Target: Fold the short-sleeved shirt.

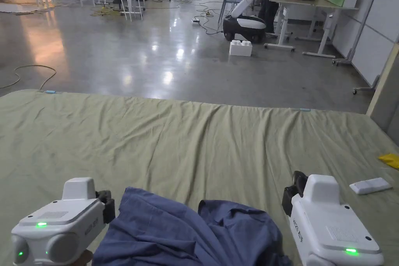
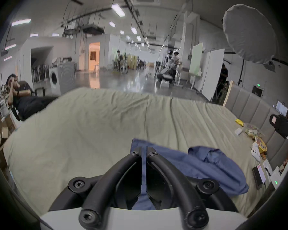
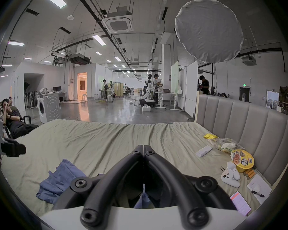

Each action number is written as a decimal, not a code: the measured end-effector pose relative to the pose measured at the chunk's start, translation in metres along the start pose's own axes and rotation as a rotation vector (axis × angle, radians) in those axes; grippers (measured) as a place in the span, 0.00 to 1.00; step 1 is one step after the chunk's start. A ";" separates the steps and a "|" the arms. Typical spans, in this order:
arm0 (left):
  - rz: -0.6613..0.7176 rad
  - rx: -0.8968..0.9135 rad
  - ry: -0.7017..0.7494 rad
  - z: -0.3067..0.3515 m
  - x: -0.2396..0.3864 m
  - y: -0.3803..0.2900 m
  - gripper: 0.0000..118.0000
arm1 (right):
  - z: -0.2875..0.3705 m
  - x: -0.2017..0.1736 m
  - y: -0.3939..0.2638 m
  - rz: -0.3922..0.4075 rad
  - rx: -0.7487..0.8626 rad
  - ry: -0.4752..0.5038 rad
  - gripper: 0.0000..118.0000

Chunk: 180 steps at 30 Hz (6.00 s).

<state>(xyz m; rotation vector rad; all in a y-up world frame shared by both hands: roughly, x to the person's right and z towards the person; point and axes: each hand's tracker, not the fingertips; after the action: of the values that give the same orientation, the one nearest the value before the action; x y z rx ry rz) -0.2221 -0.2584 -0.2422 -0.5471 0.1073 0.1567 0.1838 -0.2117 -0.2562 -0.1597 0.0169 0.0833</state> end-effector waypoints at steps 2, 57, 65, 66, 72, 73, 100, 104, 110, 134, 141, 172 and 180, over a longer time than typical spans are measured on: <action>0.008 -0.110 -0.005 -0.015 -0.014 -0.009 0.04 | 0.000 0.001 -0.003 0.009 -0.006 0.001 0.01; -0.094 -0.365 0.017 -0.041 -0.022 -0.085 0.06 | -0.072 0.027 -0.182 0.092 -0.814 0.196 0.14; -0.091 -0.289 0.001 -0.026 -0.017 -0.062 0.06 | -0.058 0.036 -0.136 0.073 -0.701 0.110 0.03; -0.097 -0.269 -0.003 -0.023 -0.016 -0.055 0.06 | -0.054 0.041 -0.123 0.061 -0.677 0.107 0.03; -0.102 -0.137 -0.024 0.002 -0.013 0.004 0.06 | -0.049 0.062 -0.048 0.065 -0.541 0.081 0.03; -0.106 -0.111 -0.025 0.007 -0.013 0.018 0.06 | -0.049 0.067 -0.035 0.053 -0.527 0.079 0.03; -0.085 0.200 0.040 0.042 -0.012 0.243 0.06 | -0.074 0.083 0.204 0.116 -0.070 -0.028 0.03; -0.096 0.218 0.064 0.034 -0.015 0.265 0.06 | -0.088 0.078 0.225 0.161 -0.010 -0.068 0.03; -0.090 0.240 0.101 0.025 -0.017 0.297 0.06 | -0.114 0.074 0.255 0.158 -0.003 -0.095 0.03; -0.138 0.193 0.124 -0.022 -0.042 0.258 0.06 | -0.150 0.063 0.194 0.175 -0.100 -0.096 0.03; -0.112 0.107 0.066 -0.019 -0.058 0.155 0.06 | -0.131 0.077 0.113 0.180 -0.198 -0.074 0.03; -0.110 -0.376 0.095 0.083 -0.067 -0.152 0.06 | 0.071 0.091 -0.119 0.214 -0.668 -0.048 0.03; -0.111 -0.446 0.094 0.060 -0.059 -0.148 0.06 | 0.060 0.090 -0.155 0.228 -0.779 -0.056 0.03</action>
<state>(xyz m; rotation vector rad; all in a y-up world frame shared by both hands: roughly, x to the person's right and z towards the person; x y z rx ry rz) -0.2504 -0.3587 -0.1070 -1.0039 0.1341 0.0455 0.2874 -0.3472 -0.1742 -0.9351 -0.0548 0.3211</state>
